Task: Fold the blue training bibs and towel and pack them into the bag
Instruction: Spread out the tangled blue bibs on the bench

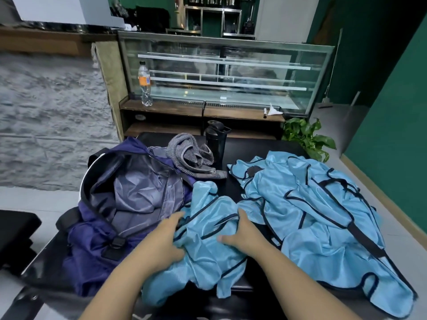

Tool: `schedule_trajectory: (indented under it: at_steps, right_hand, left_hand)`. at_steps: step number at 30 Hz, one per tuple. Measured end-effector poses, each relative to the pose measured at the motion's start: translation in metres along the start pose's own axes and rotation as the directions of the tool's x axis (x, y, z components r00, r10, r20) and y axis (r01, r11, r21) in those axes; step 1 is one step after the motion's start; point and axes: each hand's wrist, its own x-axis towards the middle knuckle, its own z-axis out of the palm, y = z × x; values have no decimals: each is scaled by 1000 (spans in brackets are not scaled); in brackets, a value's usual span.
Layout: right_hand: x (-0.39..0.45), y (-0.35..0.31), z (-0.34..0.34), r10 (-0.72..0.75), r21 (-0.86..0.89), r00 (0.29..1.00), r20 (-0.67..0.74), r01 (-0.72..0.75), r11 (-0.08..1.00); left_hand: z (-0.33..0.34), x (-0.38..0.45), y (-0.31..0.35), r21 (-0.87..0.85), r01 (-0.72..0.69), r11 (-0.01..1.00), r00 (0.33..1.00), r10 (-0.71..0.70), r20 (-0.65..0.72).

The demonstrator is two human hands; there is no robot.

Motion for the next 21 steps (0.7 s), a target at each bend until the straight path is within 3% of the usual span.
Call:
schedule_trajectory:
  at_steps: [3, 6, 10, 13, 18, 20, 21]
  right_hand:
    - [0, 2, 6, -8, -68, 1000, 9, 9, 998]
    - [-5, -3, -4, -2, -164, 975, -220, -35, 986]
    - [-18, -19, -41, -47, 86, 811, -584, 119, 989]
    - [-33, -41, -76, -65, 160, 636, -769, 289, 944]
    - [-55, -52, -123, -16, 158, 344, -939, 471, 868]
    - [-60, -49, -134, -34, 114, 313, -949, 444, 889]
    - [-61, -45, -139, -34, 114, 372, -928, 368, 923]
  left_hand:
    - [20, 1, -2, 165, 8, 986, 978, -42, 202]
    - [25, 1, -5, 203, -28, 979, 982, -11, 189]
    - [10, 1, 16, -27, -110, 994, 992, 108, -62]
    - [-1, 4, 54, -119, -254, 960, 942, 217, -254]
    - [6, 18, 107, -223, -414, 883, 881, 327, -342]
    - [14, 21, 118, -243, -419, 875, 886, 336, -318]
    - [18, 21, 121, -241, -413, 878, 892, 337, -301]
